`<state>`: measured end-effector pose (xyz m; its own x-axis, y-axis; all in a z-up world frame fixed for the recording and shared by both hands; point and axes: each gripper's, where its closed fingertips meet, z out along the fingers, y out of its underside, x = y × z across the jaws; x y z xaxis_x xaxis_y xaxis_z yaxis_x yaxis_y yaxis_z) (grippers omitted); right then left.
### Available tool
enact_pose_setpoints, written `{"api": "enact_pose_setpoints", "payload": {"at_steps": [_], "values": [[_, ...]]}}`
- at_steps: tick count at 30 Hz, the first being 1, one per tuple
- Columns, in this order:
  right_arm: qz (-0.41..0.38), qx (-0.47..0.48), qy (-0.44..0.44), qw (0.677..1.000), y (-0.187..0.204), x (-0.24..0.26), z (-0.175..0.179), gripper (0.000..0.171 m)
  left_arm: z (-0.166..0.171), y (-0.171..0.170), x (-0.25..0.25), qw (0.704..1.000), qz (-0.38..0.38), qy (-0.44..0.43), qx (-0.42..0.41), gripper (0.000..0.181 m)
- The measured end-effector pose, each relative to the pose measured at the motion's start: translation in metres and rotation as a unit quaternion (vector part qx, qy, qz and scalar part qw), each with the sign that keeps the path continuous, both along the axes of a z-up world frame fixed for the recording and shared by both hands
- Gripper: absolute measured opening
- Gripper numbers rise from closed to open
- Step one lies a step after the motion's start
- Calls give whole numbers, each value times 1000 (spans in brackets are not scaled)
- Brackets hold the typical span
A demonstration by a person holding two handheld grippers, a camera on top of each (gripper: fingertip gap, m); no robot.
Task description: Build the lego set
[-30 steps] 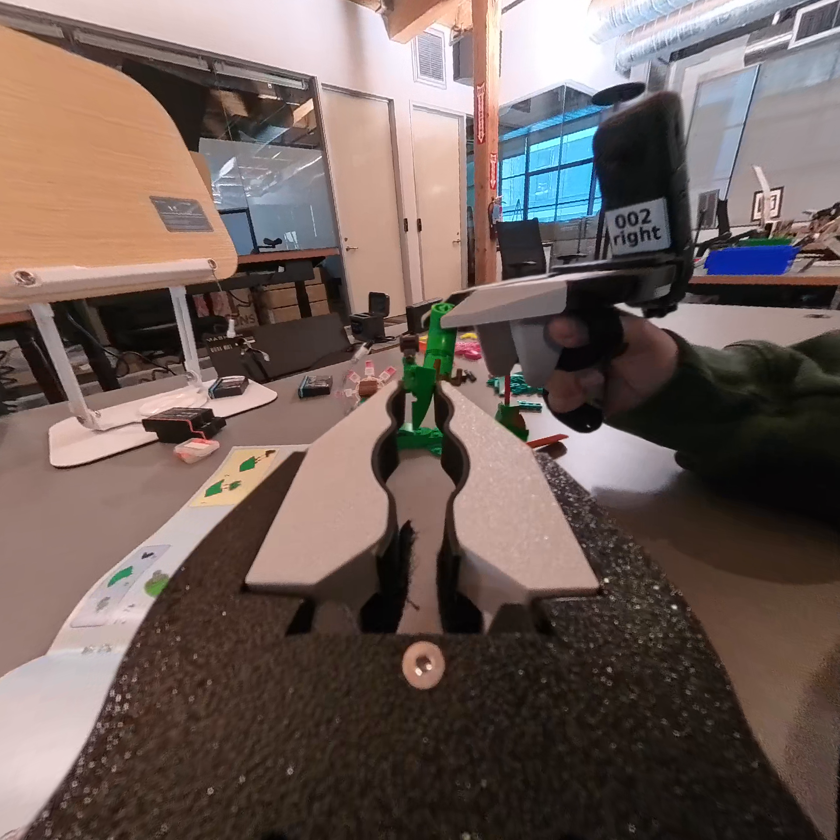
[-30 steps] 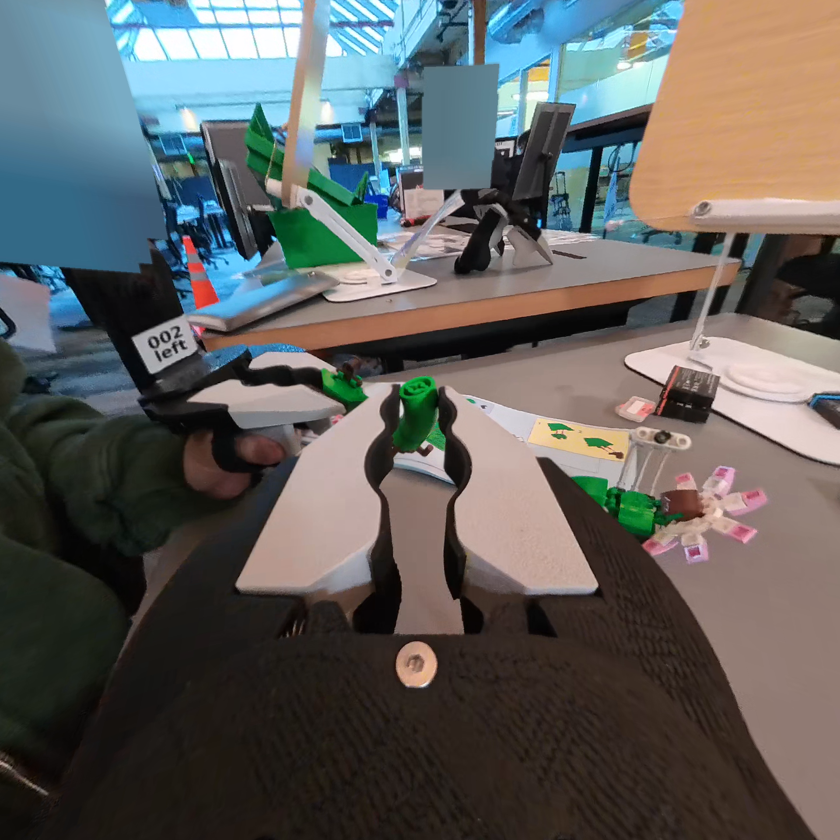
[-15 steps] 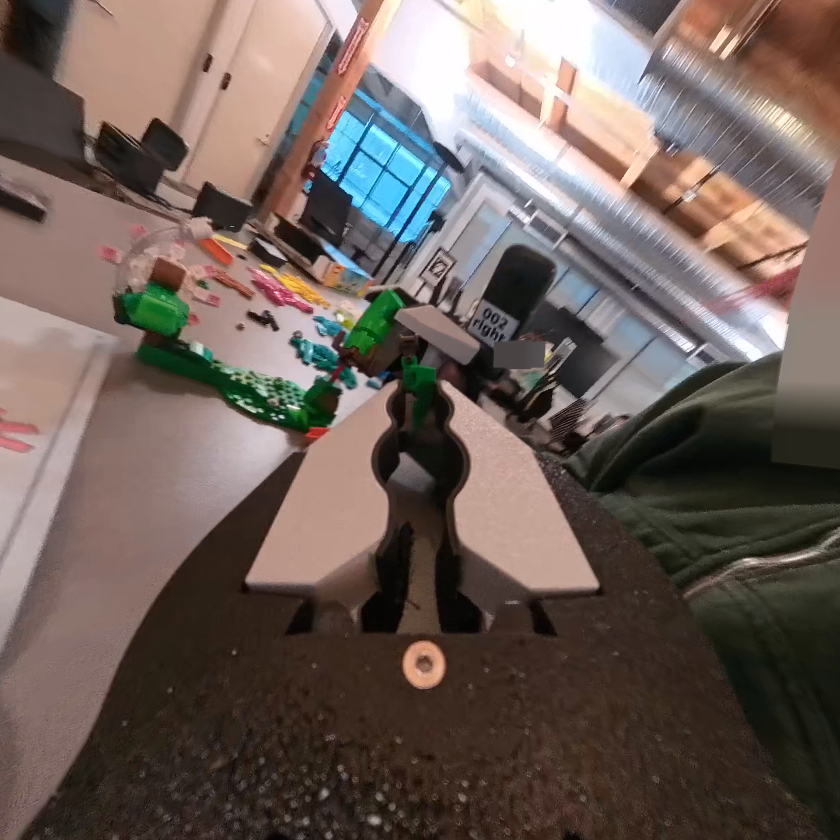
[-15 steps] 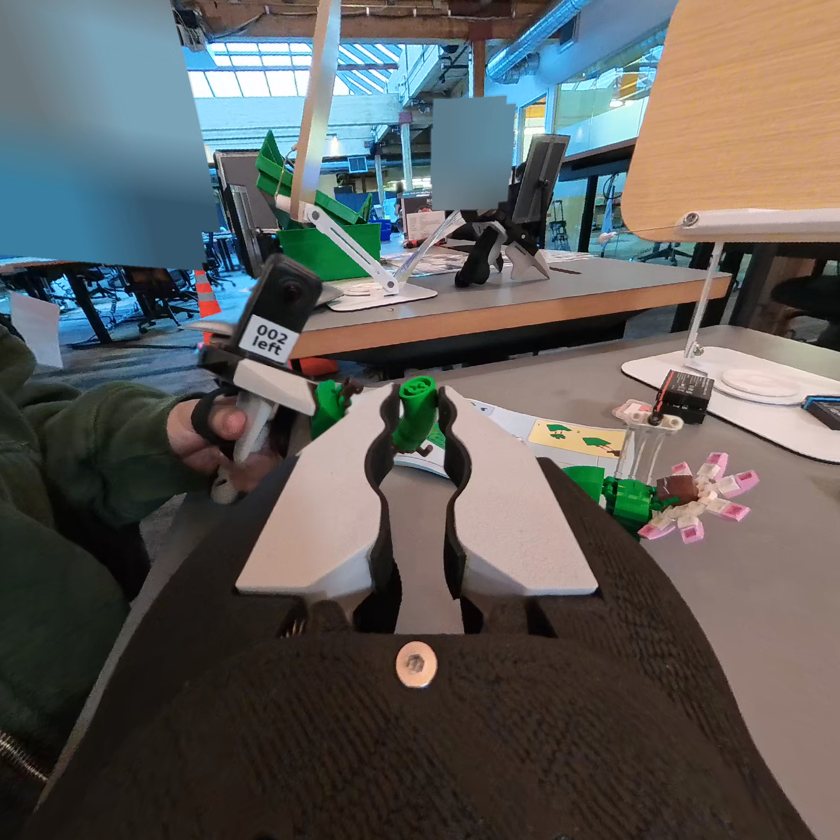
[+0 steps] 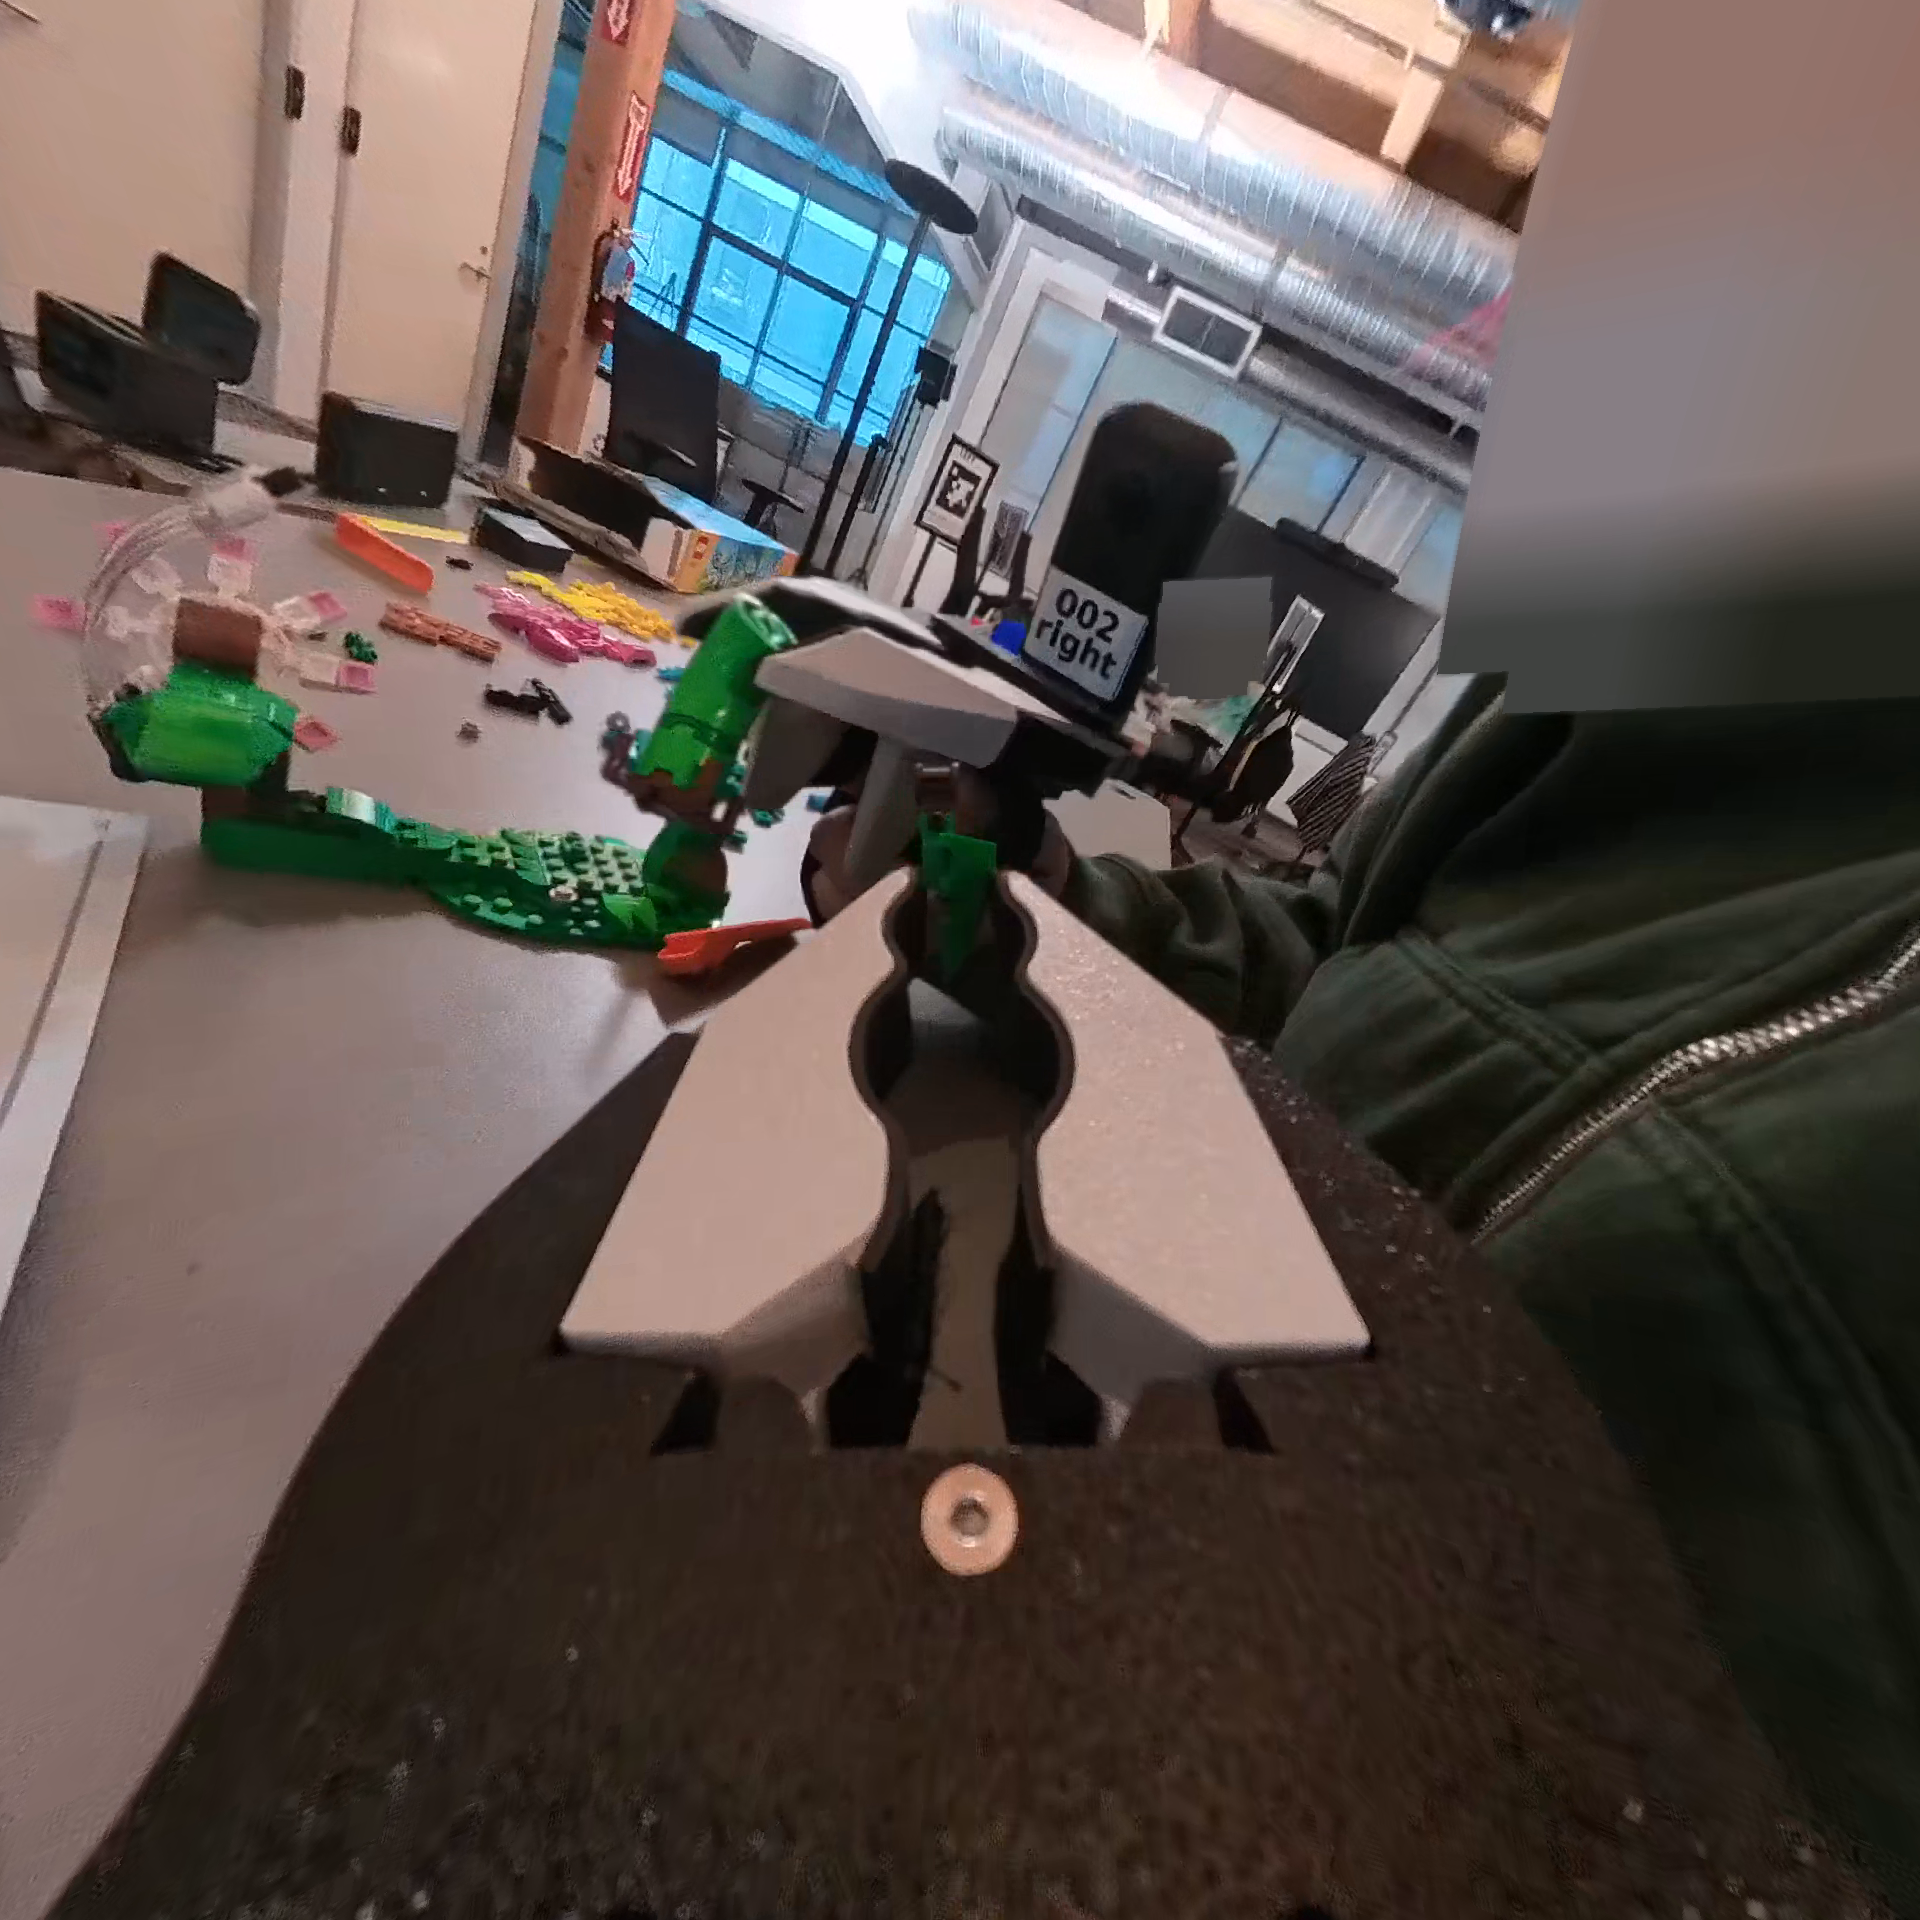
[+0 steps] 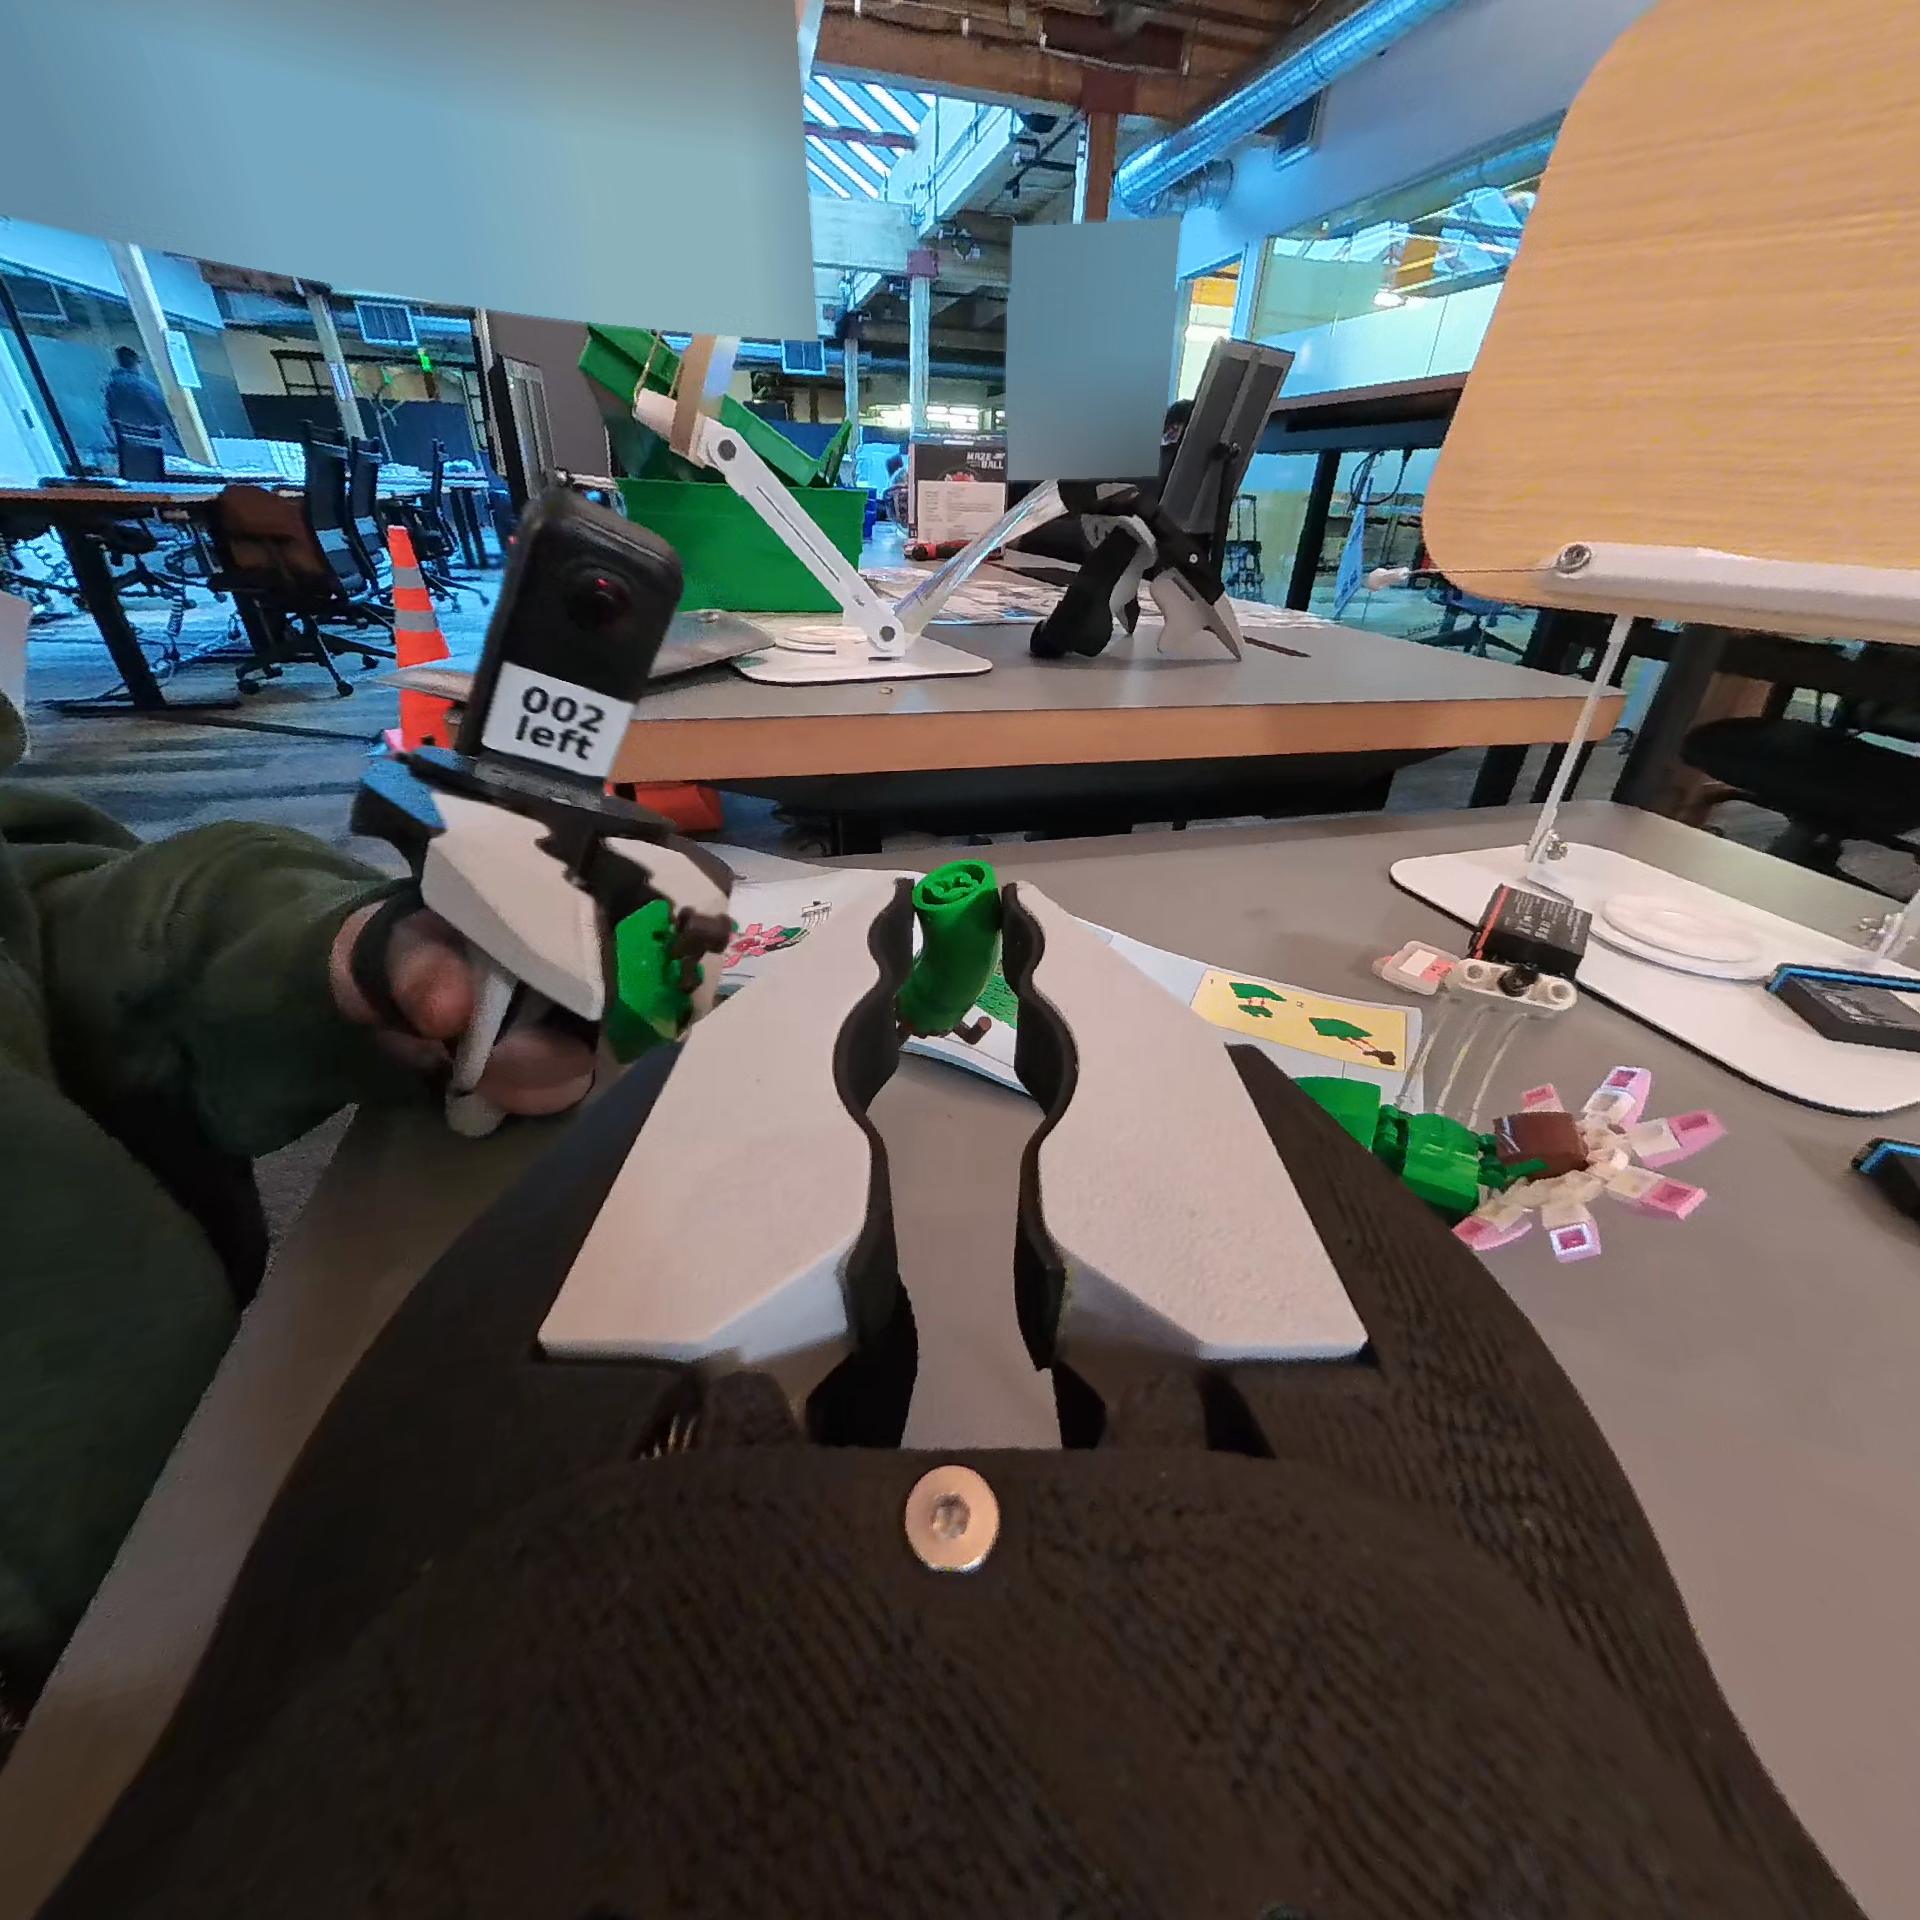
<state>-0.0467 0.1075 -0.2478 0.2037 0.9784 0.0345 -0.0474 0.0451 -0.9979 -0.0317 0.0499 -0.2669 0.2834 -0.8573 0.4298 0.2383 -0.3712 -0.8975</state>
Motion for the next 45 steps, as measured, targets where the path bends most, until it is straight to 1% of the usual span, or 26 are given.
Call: {"api": "enact_pose_setpoints", "payload": {"at_steps": [5,31,45], "values": [[-5,-11,-4,1000,3,0,-4,15,4,3,-5,1000,1,-25,-10,10],[5,-19,-5,1000,0,-2,-4,15,1,6,-5,1000,5,-23,-20,10],[-4,-18,-3,1000,2,2,-2,15,2,6,-5,999,7,-24,-21,10]]}}
